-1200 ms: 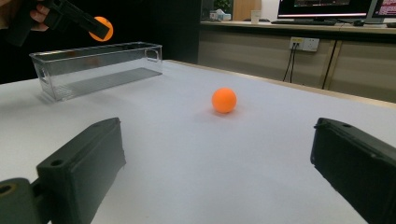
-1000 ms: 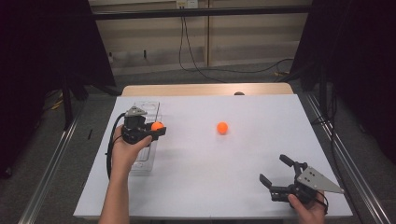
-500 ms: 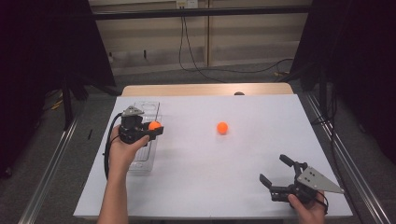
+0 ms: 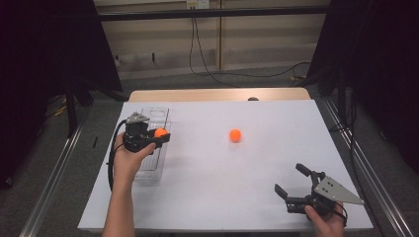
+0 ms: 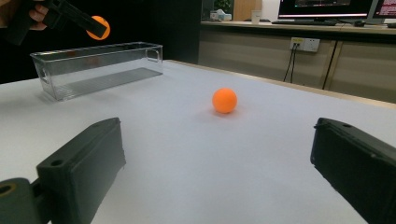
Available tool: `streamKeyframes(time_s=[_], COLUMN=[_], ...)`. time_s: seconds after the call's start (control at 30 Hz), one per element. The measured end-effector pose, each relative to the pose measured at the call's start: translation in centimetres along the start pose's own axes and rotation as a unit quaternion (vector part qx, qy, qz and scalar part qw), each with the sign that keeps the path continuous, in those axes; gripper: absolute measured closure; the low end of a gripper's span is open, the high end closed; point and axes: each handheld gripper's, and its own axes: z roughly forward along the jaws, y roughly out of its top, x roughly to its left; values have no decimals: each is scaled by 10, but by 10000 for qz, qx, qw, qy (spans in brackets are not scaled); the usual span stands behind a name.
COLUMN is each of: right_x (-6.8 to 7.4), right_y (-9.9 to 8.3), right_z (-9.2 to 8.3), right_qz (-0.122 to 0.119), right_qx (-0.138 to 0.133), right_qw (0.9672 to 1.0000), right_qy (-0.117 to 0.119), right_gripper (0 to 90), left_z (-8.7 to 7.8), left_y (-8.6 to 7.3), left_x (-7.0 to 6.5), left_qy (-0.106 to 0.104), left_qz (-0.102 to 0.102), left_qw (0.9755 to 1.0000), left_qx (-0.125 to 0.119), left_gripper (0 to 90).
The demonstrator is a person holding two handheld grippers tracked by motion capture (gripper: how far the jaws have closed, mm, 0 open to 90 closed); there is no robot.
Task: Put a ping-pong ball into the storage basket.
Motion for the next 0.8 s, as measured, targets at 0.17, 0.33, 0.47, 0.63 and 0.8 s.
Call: streamKeyframes(time_s=[0.17, 0.33, 0.47, 0.63, 0.8], right_x=[0, 0, 0, 0, 0], right_y=[0, 0, 0, 0, 0], right_z=[0, 0, 0, 0, 0], right_qz=[0, 1, -1, -4, 8], right_qx=[1, -2, 0, 0, -3], right_qw=[10000, 10000, 10000, 10000, 10000], right_qy=[0, 2, 0, 1, 1], right_gripper=[23, 23, 23, 23, 23], left_z=[-1, -1, -1, -1, -2], left_y=[-1, -2, -3, -4, -5], left_x=[2, 3, 6, 7, 9], left_qy=[33, 73, 95, 162, 158], left_qz=[-42, -35, -59, -76, -99], left_qw=[10000, 10000, 9999, 9998, 9998], left_qx=[-30, -13, -3, -29, -41], left_gripper=[503, 502, 503, 501, 501])
